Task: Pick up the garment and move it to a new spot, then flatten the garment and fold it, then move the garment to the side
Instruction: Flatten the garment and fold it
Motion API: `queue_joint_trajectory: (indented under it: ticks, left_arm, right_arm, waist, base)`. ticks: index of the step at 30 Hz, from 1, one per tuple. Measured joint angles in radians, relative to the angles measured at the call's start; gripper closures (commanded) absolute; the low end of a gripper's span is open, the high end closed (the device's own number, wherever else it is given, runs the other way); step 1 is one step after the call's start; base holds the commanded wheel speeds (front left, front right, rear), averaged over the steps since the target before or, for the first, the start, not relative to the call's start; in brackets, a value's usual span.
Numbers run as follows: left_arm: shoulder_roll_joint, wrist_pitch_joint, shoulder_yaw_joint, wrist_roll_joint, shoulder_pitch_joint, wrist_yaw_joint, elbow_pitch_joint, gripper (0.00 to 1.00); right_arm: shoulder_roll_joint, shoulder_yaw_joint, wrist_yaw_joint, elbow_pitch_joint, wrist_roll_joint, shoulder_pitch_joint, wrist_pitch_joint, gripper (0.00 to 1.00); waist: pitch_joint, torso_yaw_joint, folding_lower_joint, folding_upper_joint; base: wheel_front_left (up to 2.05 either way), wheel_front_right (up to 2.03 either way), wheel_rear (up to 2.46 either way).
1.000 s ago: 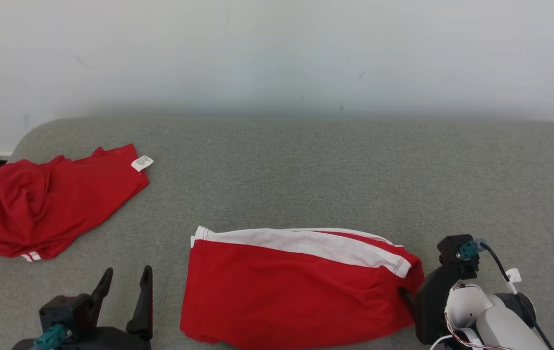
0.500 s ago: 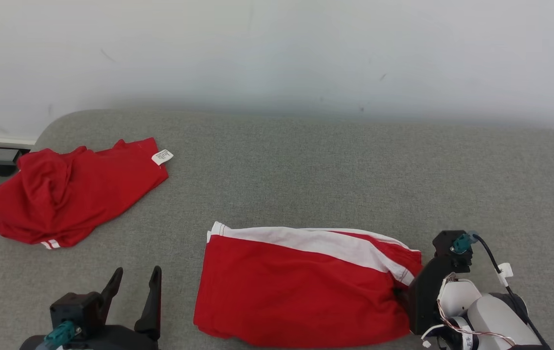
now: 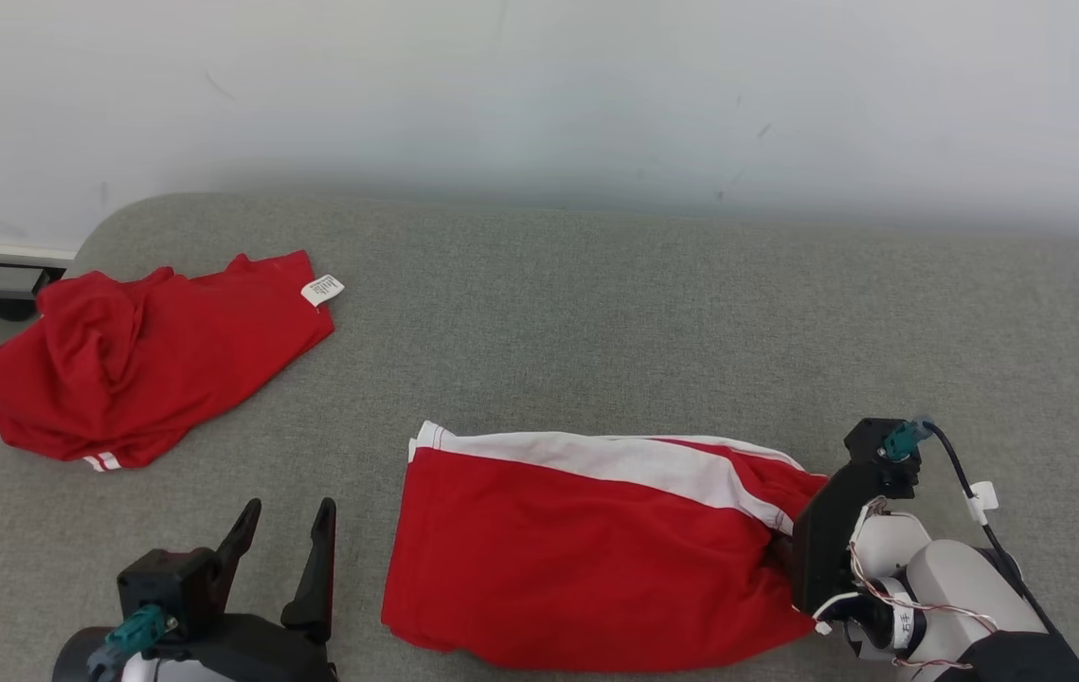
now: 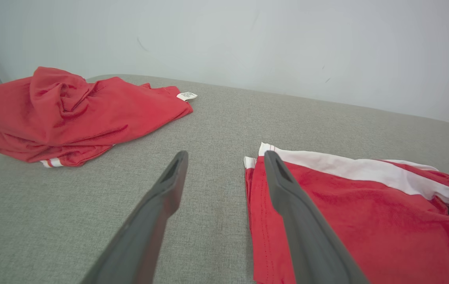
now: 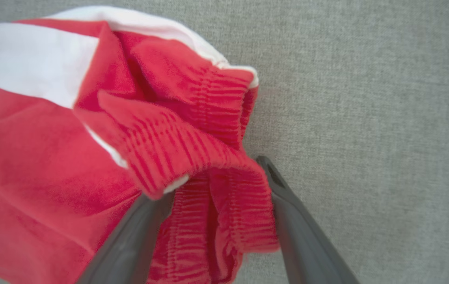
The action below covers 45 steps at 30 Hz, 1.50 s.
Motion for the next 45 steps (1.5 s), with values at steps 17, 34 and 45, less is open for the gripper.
queue_joint_trajectory:
  ticks: [17,34,45]
  left_arm:
    - [-0.010,-0.010,-0.017,0.002,-0.023,-0.009,0.026,0.00]
    - [-0.005,-0.019,0.001,0.002,-0.018,-0.007,0.034,0.00]
    - [-0.010,-0.019,-0.009,0.002,-0.014,-0.007,0.037,0.00]
  right_arm:
    - [0.026,0.001,-0.008,0.089,0.010,-0.075,0.014,1.00]
    - [-0.147,-0.060,-0.009,0.093,0.011,-0.053,0.080,1.00]
    - [-0.290,-0.101,-0.018,0.045,-0.061,-0.037,0.134,1.00]
  waist:
    - [0.022,0.009,0.0000,0.0000]
    - [-0.011,-0.029,0.0000,0.0000]
    - [-0.032,-0.045,0.0000,0.0001]
  base:
    - [0.00,0.00,0.00]
    - [0.00,0.00,0.00]
    - [0.00,0.00,0.00]
